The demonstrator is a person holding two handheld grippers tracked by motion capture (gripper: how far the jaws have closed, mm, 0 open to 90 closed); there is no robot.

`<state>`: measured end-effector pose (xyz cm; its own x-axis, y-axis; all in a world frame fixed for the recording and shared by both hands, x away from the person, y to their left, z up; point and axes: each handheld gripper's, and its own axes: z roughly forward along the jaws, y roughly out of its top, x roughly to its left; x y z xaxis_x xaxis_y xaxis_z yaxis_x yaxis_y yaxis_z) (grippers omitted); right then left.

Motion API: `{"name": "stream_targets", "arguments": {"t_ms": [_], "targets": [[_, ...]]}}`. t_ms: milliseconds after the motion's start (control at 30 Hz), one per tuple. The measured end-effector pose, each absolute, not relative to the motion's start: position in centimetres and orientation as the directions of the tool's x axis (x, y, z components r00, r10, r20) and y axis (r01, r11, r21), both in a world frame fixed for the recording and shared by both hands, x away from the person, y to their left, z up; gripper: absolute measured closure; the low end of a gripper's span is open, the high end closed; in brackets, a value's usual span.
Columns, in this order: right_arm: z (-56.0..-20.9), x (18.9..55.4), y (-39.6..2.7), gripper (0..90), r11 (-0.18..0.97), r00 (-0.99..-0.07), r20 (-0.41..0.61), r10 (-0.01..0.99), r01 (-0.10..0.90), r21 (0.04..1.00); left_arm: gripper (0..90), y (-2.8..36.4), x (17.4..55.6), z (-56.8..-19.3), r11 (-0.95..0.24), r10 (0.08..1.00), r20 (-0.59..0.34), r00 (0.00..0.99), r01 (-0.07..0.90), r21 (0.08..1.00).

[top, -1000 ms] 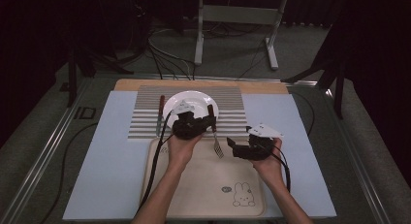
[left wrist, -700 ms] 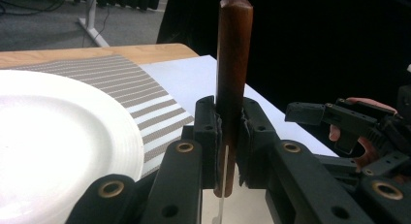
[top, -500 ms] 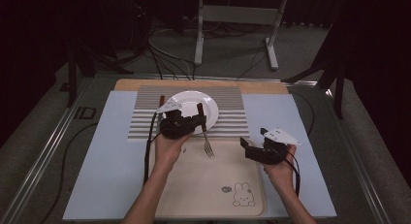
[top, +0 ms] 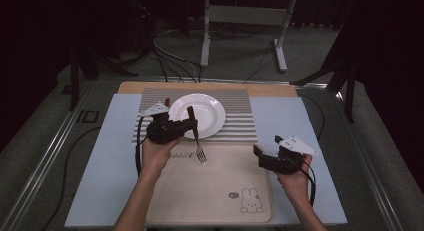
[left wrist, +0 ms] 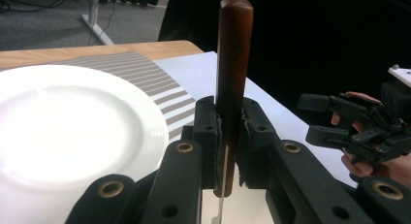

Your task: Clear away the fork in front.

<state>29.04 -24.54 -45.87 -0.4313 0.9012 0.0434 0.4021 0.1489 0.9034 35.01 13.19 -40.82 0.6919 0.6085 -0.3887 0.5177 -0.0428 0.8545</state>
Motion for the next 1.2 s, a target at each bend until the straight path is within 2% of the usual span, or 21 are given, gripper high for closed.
{"name": "stream_targets", "arguments": {"t_ms": [500, 1200], "targets": [[-46.0, 27.6, -25.6, 12.9, 0.145, -0.418, 0.041, 0.907, 0.405, 0.903, 80.7, 17.7, 33.8, -40.6, -0.047, 0.620, -0.391, 0.680, 0.529, 0.847], [-46.3, 26.0, -26.8, 12.9, 0.131, -0.393, 0.047, 0.918, 0.414, 0.901, 80.6, 21.4, 30.4, -40.8, -0.112, 0.604, -0.410, 0.683, 0.583, 0.805]]}}
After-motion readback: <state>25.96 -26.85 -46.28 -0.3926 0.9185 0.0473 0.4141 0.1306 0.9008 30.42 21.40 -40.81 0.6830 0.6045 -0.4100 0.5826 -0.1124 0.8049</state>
